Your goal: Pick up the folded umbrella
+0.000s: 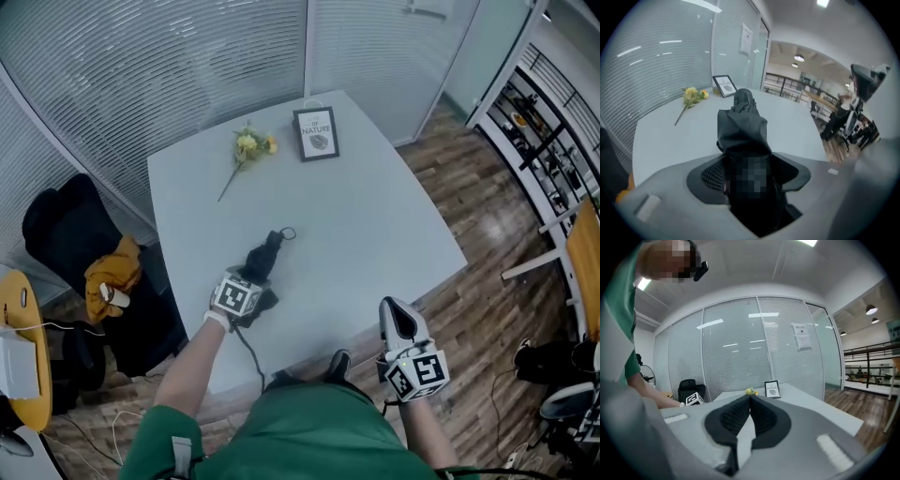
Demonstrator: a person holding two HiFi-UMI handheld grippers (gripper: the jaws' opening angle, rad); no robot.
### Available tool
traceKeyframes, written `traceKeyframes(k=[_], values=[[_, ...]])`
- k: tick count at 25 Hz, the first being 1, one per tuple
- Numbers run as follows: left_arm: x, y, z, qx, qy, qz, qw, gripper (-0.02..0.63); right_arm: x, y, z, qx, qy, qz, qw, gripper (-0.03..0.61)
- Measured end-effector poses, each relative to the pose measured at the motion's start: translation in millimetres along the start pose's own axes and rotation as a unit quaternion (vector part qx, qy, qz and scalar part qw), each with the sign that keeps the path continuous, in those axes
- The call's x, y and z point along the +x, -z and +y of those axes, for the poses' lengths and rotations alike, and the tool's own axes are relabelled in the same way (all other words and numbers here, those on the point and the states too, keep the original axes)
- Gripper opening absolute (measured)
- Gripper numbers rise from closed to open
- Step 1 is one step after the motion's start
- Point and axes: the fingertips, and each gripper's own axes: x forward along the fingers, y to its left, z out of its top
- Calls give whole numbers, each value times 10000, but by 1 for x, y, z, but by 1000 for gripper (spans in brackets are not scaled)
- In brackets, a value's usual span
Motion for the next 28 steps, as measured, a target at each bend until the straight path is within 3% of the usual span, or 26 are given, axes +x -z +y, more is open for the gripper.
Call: traceKeyframes(k=[5, 9, 14, 21, 28], values=[[-55, -48, -28, -533, 79, -1480, 9875, 296, 16, 0, 4, 3, -368, 30, 9993, 2], [-98, -91, -55, -562, 40, -2261, 9725, 296, 26, -8, 1, 59, -507, -50, 9987, 2], [-151, -142, -83, -623, 61, -3176, 9461, 296, 28, -28, -7, 91, -507, -281, 9983, 2], [-200, -194, -100, -133, -162, -3855, 9225, 296, 21, -65, -21, -95, -219, -716, 9971, 3], [-227, -223, -123, -346, 383, -4232, 9046, 296, 1, -98, -33, -159, -47, -1261, 9919, 2]])
